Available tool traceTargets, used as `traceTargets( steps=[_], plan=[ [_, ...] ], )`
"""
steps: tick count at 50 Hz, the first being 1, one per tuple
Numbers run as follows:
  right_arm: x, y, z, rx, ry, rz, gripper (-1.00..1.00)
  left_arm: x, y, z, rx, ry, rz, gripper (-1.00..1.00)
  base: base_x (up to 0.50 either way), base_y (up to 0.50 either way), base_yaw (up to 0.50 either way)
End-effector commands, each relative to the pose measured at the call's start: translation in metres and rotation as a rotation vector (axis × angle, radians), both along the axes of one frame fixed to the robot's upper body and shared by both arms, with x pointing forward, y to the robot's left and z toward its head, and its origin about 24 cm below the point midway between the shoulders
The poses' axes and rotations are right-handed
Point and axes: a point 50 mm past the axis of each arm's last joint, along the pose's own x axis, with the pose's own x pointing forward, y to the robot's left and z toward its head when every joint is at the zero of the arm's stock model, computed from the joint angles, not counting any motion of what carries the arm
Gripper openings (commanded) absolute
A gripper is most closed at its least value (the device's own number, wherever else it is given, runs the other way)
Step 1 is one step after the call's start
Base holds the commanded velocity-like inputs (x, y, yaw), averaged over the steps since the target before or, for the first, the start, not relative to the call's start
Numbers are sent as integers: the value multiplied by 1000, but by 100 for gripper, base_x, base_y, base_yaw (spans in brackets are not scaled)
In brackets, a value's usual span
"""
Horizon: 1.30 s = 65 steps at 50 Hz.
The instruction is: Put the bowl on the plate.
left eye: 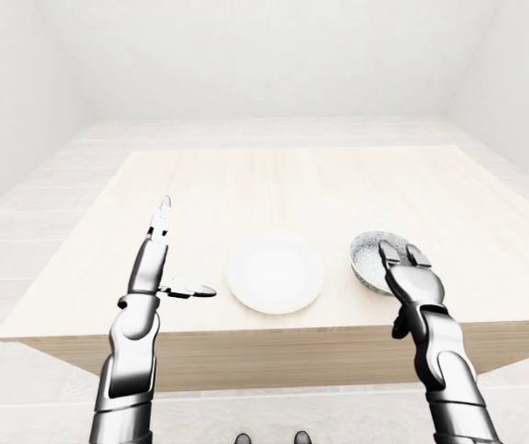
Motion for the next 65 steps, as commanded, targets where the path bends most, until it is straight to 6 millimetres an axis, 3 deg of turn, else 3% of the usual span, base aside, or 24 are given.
traceTargets(
  steps=[1, 65],
  plan=[
    [2, 2, -10, 11, 15, 9, 100, -2, 0, 1, -2, -6, -1, 100, 0, 0, 0],
    [4, 2, -21, 44, 24, 15, 100, -4, 2, 3, -1, -12, 4, 100, 0, 0, 0]
  ],
)
